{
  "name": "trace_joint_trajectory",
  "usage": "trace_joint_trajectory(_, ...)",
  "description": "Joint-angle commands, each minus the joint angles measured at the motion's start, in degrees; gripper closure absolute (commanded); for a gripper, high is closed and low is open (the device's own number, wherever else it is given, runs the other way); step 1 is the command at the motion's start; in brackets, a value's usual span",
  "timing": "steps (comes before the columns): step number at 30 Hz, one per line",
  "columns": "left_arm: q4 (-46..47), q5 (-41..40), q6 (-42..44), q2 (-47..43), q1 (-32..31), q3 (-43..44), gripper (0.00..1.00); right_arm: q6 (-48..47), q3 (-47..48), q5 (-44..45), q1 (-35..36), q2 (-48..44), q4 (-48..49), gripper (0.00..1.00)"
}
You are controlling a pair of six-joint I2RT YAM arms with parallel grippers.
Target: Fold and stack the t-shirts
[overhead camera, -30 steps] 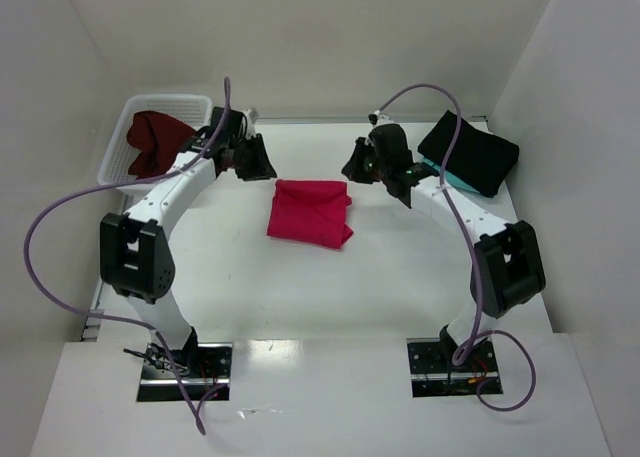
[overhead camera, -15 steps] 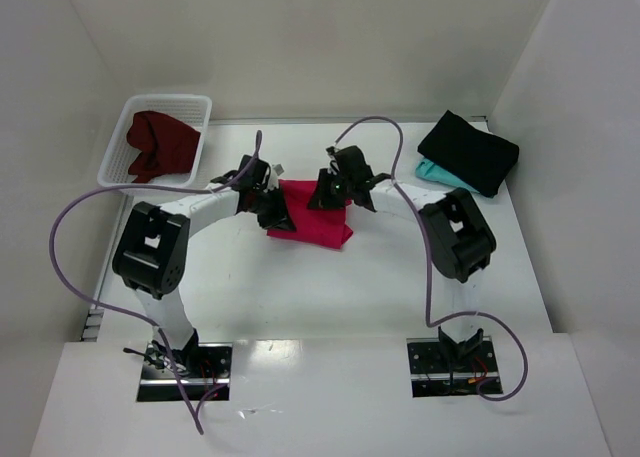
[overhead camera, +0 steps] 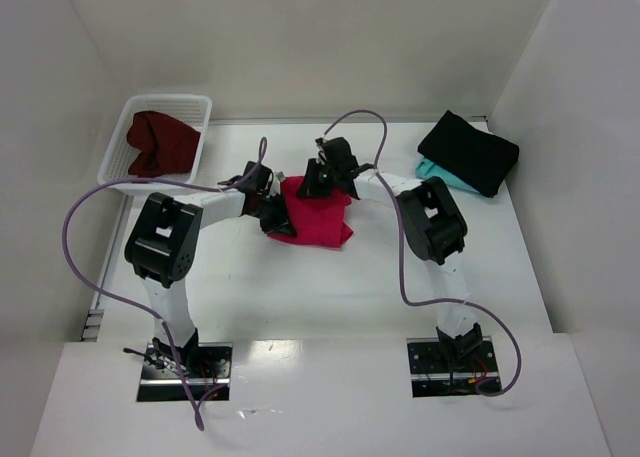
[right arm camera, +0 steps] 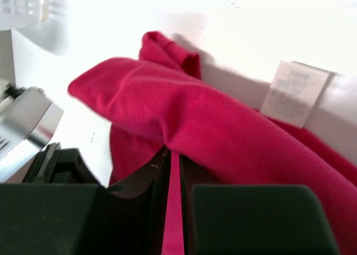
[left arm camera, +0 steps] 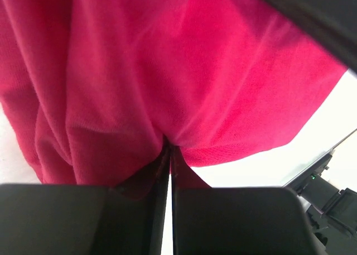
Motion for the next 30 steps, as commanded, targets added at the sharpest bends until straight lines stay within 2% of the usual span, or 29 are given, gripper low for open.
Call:
trace_joint_trajectory(1,-1.50,-2.38,0.21,-0.83,0.06,-2.14,0.91,-0.18,4.15,0.71,-1.19,1.92,0.85,0.84)
trace_joint_trajectory(9,-2.11,-2.39,0.83,-2.07,0.06,-4.78,0.91,-2.99,10.74,1.77,-2.77,6.67,-2.05,0.84)
trace_joint_trajectory(16,-3.16,-2.91,1.35,-3.74,0.06,-4.16,0.91,-4.84,16.36,2.83,-6.63,6.68,-3.79,0.84)
trace_joint_trajectory(19,-5.18,-3.44,2.06,-5.05,0.06,-1.45,0.87,-6.24,18.74,2.83,-7.95,3.53,-6.26,0.77)
trace_joint_trajectory(23,-7.21,-4.76,3.99,-8.39,1.11,4.70,0.66,-7.57,15.15,6.42,-7.96,-6.48,-7.41,0.58)
trace_joint_trajectory(25,-7.21,-4.14,4.51,-9.01,1.99,8.73,0.51,-7.57,9.36,8.87,-7.96,-13.40,-7.41,0.54)
trace_joint_trajectory(27,-7.73,-4.14,5.13,-9.01,2.70,11.55,0.41,-7.57,1.74,9.42,-7.96,-17.91,-7.41,0.42)
trace_joint_trajectory(30,-7.74,-4.67,6.54,-6.99,3.23,16.74,0.33,-5.73,-9.41,11.78,-7.96,-25.91,-5.83,0.38)
